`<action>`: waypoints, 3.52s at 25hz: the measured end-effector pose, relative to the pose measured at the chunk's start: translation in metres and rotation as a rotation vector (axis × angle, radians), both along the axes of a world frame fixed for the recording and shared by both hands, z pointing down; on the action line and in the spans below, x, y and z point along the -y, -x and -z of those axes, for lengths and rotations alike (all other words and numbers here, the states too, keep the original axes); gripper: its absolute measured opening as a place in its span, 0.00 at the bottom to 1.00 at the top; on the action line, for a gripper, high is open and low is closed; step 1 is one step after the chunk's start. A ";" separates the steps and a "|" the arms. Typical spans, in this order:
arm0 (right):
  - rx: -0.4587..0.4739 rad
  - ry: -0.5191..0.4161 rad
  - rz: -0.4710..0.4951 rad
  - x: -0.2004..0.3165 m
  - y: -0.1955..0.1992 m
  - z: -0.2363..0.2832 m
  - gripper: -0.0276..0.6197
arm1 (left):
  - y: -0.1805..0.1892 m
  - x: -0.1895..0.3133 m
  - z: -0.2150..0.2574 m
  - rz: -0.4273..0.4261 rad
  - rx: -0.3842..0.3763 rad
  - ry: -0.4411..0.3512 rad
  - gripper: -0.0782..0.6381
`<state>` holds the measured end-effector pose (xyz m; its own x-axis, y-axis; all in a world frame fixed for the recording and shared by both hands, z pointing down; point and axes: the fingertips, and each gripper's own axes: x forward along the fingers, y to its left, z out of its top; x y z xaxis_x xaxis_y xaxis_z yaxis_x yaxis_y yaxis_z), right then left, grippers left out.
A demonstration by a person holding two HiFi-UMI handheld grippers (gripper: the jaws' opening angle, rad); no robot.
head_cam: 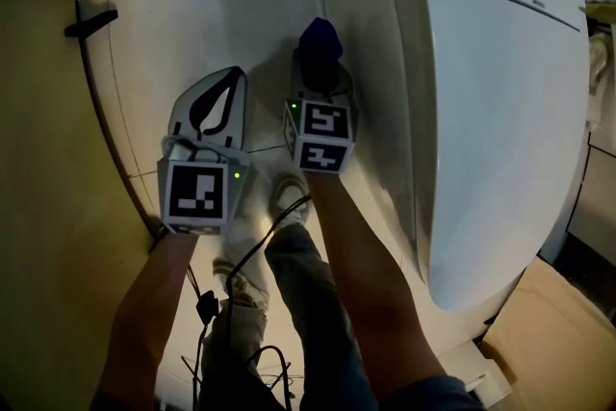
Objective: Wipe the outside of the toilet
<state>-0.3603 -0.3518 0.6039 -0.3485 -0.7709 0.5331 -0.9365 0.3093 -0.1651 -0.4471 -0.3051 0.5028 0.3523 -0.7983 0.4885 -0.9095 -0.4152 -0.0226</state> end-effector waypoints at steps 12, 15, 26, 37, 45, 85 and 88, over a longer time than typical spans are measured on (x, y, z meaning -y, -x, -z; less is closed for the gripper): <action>-0.049 0.068 -0.171 -0.204 -0.086 0.008 0.16 | -0.057 -0.110 0.005 -0.156 -0.025 0.046 0.13; -0.052 0.050 -0.187 -0.217 -0.092 0.005 0.16 | -0.064 -0.133 -0.010 -0.172 -0.024 0.074 0.13; 0.024 0.009 -0.128 -0.119 -0.039 0.000 0.16 | -0.038 -0.089 -0.017 -0.116 -0.017 0.060 0.13; 0.001 -0.014 -0.006 0.058 0.025 -0.097 0.16 | 0.014 0.005 -0.102 -0.031 0.011 -0.008 0.13; -0.012 -0.016 0.003 0.031 0.003 -0.142 0.16 | 0.000 0.002 -0.152 -0.019 0.018 0.040 0.13; 0.160 -0.246 -0.098 -0.309 -0.022 0.481 0.16 | -0.030 -0.254 0.421 -0.142 0.031 -0.139 0.13; 0.186 -0.311 -0.096 -0.362 -0.035 0.551 0.16 | -0.045 -0.303 0.486 -0.145 0.012 -0.196 0.13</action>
